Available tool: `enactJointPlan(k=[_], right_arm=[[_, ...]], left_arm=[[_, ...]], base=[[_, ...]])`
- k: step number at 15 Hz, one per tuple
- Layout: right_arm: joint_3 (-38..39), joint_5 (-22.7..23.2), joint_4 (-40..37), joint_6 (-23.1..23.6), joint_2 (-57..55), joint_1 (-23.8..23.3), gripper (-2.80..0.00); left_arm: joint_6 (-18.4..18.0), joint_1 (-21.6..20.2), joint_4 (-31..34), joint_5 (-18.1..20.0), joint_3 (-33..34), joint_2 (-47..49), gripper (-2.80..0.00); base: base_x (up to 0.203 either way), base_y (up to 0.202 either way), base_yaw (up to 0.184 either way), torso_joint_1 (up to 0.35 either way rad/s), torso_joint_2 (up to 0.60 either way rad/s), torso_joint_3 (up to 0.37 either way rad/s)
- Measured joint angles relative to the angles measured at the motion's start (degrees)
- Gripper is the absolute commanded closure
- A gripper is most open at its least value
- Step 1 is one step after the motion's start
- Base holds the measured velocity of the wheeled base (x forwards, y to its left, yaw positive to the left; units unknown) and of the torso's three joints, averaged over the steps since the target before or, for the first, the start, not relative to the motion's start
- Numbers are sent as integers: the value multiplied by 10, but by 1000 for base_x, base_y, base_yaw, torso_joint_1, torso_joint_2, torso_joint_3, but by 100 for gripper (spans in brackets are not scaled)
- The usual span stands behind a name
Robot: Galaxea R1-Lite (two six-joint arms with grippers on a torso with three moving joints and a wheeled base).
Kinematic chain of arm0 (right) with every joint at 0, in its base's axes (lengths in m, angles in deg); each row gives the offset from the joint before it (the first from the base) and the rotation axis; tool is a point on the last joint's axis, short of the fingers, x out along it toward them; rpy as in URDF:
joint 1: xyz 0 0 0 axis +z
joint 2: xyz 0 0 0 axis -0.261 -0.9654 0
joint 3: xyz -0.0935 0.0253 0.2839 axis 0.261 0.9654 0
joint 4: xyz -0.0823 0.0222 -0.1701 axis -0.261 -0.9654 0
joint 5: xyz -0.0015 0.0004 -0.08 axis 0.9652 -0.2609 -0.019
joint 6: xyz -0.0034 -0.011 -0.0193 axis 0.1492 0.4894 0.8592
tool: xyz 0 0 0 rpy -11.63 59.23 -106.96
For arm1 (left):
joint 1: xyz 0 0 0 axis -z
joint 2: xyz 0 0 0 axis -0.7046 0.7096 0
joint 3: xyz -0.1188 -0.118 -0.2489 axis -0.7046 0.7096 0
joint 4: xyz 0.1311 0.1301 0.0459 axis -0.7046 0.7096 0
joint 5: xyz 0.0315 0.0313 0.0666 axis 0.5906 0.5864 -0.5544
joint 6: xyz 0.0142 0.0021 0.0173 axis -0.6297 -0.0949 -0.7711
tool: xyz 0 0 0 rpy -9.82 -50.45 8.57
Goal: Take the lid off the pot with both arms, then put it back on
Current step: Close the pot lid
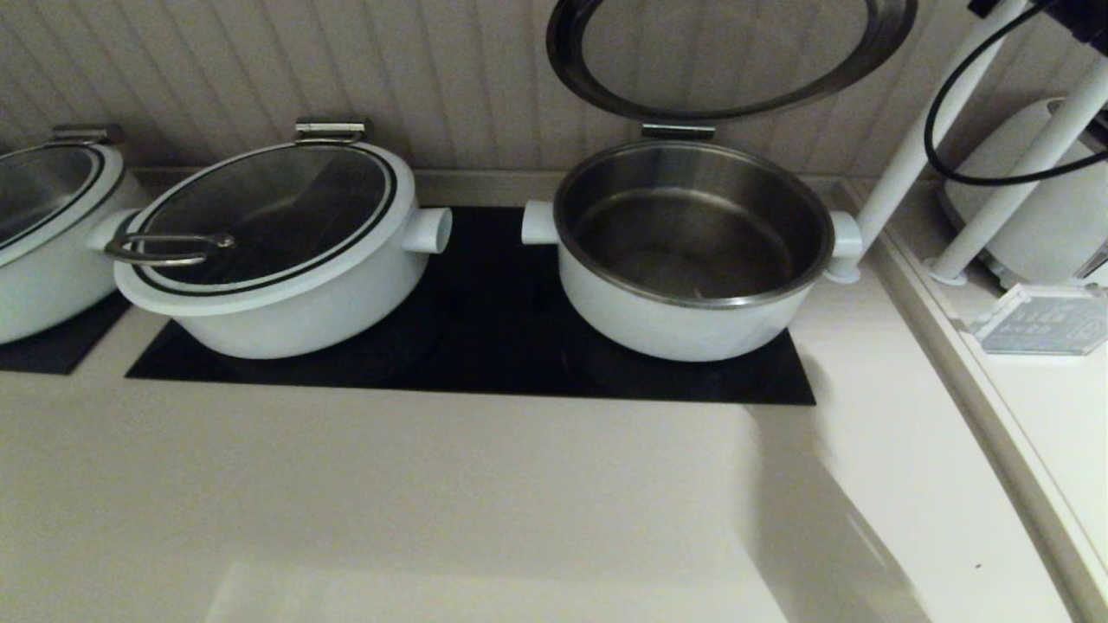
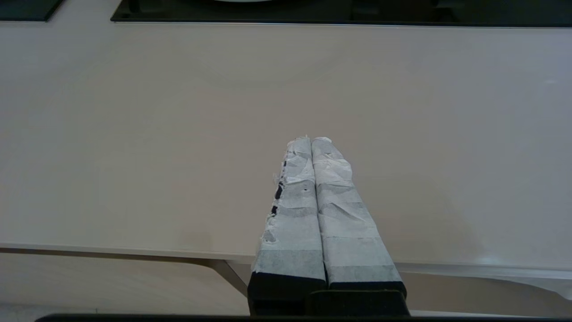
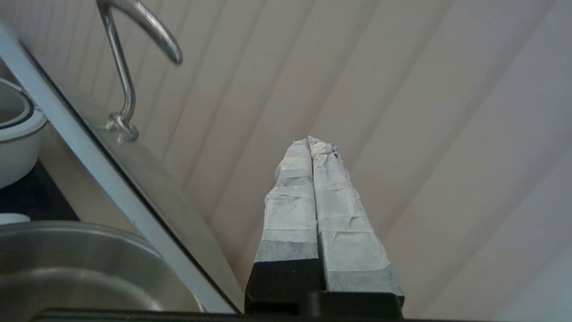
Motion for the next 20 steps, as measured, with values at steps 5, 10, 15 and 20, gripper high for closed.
enactJointPlan(k=[5, 10, 15, 20], right_arm=[[5, 17, 20, -1, -10, 3, 0], [31, 21, 43, -1, -12, 13, 0], [67, 27, 55, -5, -3, 23, 0], [87, 61, 67, -31, 8, 24, 0]], left_arm=[[0, 0, 0, 0, 0, 0, 0], [0, 0, 0, 0, 0, 0, 0], [0, 0, 0, 0, 0, 0, 0], [0, 0, 0, 0, 0, 0, 0]], base=[[0, 0, 0, 0, 0, 0], [0, 0, 0, 0, 0, 0], [0, 0, 0, 0, 0, 0], [0, 0, 0, 0, 0, 0]])
